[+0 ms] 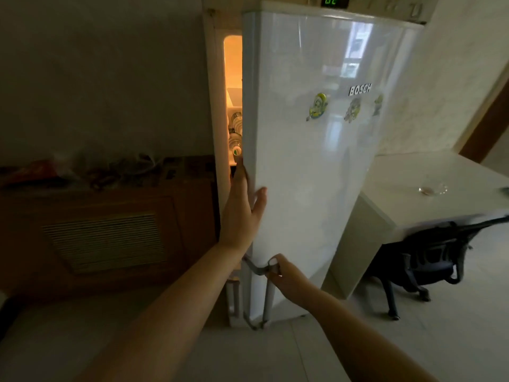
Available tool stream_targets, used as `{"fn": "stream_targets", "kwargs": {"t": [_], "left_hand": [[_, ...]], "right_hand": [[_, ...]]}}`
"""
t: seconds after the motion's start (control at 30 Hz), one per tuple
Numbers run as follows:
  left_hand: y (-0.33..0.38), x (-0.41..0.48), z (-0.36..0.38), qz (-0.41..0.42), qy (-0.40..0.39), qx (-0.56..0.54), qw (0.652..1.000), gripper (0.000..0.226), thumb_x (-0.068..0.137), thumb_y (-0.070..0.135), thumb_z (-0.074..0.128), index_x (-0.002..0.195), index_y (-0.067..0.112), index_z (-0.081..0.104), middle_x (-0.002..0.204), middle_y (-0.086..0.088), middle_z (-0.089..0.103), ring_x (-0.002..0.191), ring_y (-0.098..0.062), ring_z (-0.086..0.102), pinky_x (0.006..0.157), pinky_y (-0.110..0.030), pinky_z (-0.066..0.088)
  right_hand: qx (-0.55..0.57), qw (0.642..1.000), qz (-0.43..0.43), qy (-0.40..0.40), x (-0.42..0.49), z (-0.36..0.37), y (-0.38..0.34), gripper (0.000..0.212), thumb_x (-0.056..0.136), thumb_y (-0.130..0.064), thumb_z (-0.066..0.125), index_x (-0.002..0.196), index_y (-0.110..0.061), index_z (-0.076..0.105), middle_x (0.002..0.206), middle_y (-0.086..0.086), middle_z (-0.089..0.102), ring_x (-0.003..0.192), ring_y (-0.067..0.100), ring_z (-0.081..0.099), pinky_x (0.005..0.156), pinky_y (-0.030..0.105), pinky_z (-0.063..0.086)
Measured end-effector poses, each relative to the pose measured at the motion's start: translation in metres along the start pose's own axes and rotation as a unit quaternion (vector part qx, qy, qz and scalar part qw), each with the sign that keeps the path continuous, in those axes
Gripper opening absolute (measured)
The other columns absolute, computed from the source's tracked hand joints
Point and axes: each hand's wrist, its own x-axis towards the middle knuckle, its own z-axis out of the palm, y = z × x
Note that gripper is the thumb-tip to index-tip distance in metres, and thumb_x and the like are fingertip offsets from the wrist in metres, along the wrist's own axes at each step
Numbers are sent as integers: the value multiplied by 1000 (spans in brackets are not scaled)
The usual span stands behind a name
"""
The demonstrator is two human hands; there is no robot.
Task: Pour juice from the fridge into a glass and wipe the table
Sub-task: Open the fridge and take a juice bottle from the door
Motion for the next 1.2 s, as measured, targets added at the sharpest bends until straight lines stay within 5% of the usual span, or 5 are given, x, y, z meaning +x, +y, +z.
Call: {"fn": "stream_targets", "kwargs": {"t": [0.2, 0.47, 0.73, 1.0, 1.2], "left_hand": [[50, -48, 17, 41, -41, -9, 998, 72, 96, 23, 54, 150, 4, 10, 154, -8, 28, 138, -3, 31, 108, -20, 35], [109, -81, 54, 189, -131, -30, 973, 89, 91, 38, 55, 149, 31, -13, 157, -18, 5, 142, -33, 25, 110, -51, 34], [161, -103, 121, 302, -156, 8, 940, 88, 93, 37, 57, 150, 19, -8, 159, -2, -13, 146, -29, 3, 119, -47, 7], [211, -118, 174, 338, -252, -4, 907, 80, 95, 31, 54, 150, 18, -2, 158, -9, -8, 146, -33, 0, 118, -54, 7], [245, -111, 196, 349, -307, -4, 885, 69, 97, 42, 43, 150, 12, 11, 158, -12, 2, 146, -32, -1, 118, -52, 4]], "right_hand": [[34, 998, 16, 49, -70, -21, 41, 5, 92, -18, 50, 96, -20, 50, 94, 0, 59, 89, 16, 57, 82, 32, 48], [84, 980, 114, 140, -145, -59, 90, 12, 86, -20, 48, 90, -30, 52, 87, -1, 60, 82, 14, 57, 70, 27, 45], [143, 942, 155, 263, -200, -109, 124, 17, 92, -18, 48, 86, -32, 55, 87, -5, 61, 84, 13, 58, 67, 20, 40], [109, 919, 63, 373, -263, -129, 132, 53, 88, -34, 57, 132, -51, 33, 132, -32, 40, 120, -12, 36, 93, 16, 37], [-26, 876, 94, 472, -253, -161, 138, 91, 81, -34, 68, 147, -19, 9, 152, 6, 25, 135, 18, 29, 106, 34, 32]]}}
